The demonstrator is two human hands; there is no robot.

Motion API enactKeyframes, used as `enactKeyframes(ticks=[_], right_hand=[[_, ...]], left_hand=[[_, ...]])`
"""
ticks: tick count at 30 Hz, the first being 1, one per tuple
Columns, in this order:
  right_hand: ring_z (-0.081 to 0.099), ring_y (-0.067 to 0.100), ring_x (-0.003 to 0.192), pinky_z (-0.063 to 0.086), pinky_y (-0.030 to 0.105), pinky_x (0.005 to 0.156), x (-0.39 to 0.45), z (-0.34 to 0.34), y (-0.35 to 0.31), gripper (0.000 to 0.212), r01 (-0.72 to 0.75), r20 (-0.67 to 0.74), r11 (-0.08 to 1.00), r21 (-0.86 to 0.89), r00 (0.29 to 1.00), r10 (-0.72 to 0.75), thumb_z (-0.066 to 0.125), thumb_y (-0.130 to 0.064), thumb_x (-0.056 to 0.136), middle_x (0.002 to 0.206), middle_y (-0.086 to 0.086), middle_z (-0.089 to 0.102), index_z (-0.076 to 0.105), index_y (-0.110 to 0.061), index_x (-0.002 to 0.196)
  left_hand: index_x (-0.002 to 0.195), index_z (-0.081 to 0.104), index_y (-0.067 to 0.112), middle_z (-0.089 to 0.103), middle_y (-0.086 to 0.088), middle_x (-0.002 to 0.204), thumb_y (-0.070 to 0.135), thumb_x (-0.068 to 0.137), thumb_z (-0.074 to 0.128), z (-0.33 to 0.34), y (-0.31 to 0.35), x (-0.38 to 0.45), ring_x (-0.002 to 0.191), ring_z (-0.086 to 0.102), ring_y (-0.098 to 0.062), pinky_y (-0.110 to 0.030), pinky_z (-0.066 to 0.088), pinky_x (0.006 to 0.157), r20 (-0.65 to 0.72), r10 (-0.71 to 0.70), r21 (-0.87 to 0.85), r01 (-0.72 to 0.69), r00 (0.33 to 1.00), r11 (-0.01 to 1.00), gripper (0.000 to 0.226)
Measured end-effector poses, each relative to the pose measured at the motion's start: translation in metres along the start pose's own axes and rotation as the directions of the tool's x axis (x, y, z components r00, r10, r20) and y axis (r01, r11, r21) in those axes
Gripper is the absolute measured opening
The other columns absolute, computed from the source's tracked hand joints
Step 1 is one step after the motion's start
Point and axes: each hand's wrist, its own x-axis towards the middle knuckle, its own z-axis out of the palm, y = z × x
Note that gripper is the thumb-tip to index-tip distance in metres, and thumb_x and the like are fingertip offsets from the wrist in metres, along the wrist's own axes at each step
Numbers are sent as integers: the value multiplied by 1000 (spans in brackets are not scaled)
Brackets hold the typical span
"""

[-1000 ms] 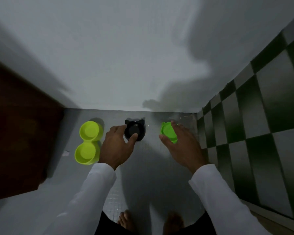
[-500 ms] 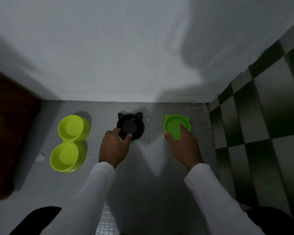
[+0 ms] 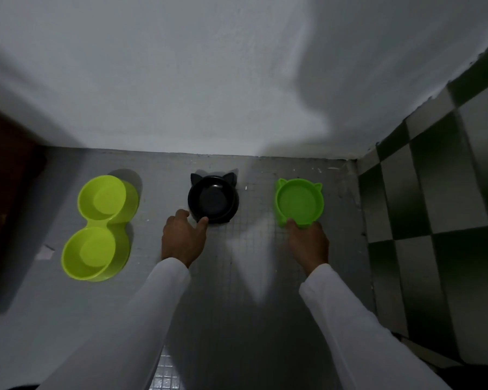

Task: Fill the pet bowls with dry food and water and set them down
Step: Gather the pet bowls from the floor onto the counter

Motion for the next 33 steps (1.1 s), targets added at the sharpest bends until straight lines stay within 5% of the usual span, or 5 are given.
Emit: enactKeyframes(ticks=[6, 10, 14, 21, 33], right_hand=[[68, 40, 99, 59, 52, 84, 61, 30, 35, 83, -171, -18, 945, 279, 983, 183, 64, -73, 56, 111, 15, 69, 59, -13, 113], [67, 42, 96, 59, 58, 80, 112, 55, 72, 82, -193, -32, 915, 353, 975, 218, 64, -72, 47, 106, 18, 66, 54, -16, 106], [67, 42, 94, 60, 59, 77, 139, 65, 84, 88, -205, -61, 901, 383, 967, 246, 64, -71, 43, 105, 19, 65, 53, -16, 110], [67, 43, 91, 60, 60, 58, 89, 33, 26, 49, -215, -91, 861, 461, 954, 287, 73, -25, 88, 116, 17, 53, 46, -6, 124], [67, 46, 93, 59, 46, 47, 91, 27, 23, 48, -204, -129, 881, 428, 951, 283, 63, -13, 93, 136, 20, 47, 43, -11, 137]], left_hand=[[109, 65, 6, 71, -11, 104, 56, 92, 67, 19, -10, 22, 103, 68, -35, -38, 54, 89, 6, -233, -243, 228, 972, 943, 52], [91, 64, 6, 74, -15, 75, 67, 81, 70, 32, -22, 36, 68, 74, -33, -51, 63, 80, 41, -352, -384, 340, 935, 858, 62], [90, 64, 8, 74, -14, 74, 82, 60, 69, 47, -37, 52, 70, 75, -34, -53, 63, 81, 65, -354, -421, 347, 933, 838, 80], [88, 65, 7, 74, -16, 80, 83, 61, 64, 46, -31, 65, 70, 75, -35, -50, 64, 79, 90, -343, -329, 352, 935, 876, 81], [79, 71, 9, 74, -15, 80, 59, 88, 63, 45, -12, 69, 75, 70, -34, -32, 53, 67, 62, -324, -126, 329, 944, 936, 51]])
